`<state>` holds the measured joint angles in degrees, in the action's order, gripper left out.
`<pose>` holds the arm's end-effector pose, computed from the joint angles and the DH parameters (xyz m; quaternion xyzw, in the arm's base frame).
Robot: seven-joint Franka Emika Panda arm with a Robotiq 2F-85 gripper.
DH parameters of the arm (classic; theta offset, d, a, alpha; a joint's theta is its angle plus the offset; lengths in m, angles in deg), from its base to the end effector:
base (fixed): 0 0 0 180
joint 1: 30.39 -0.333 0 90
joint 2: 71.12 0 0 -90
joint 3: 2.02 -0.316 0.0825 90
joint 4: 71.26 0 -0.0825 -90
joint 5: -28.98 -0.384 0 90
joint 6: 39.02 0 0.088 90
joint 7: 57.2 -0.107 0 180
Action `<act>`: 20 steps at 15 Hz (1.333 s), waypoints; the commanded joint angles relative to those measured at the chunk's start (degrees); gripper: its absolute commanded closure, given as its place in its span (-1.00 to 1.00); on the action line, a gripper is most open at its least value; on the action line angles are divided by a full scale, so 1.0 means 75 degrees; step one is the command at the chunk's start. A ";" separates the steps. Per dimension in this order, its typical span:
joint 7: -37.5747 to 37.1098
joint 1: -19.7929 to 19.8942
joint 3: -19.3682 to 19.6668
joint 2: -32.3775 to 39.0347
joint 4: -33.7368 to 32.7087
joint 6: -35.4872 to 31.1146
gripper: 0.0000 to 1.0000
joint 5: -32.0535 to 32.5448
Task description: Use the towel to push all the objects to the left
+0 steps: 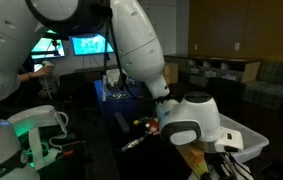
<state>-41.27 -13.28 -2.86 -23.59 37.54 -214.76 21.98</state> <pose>0.6082 -0.1881 0.0950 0.9834 -0.0654 0.1669 0.0277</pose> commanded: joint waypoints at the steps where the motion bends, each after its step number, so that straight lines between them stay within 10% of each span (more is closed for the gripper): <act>1: -0.0508 -0.0184 0.0205 0.1130 -0.1615 0.0338 0.95 0.0477; 9: -0.0243 0.0119 -0.0155 0.1948 -0.2822 0.1649 0.95 0.0594; 20: 0.1124 0.0785 -0.1869 0.1413 -0.1690 0.2638 0.95 0.0260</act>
<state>-36.21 -8.94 -13.18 -11.34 21.76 -196.00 25.00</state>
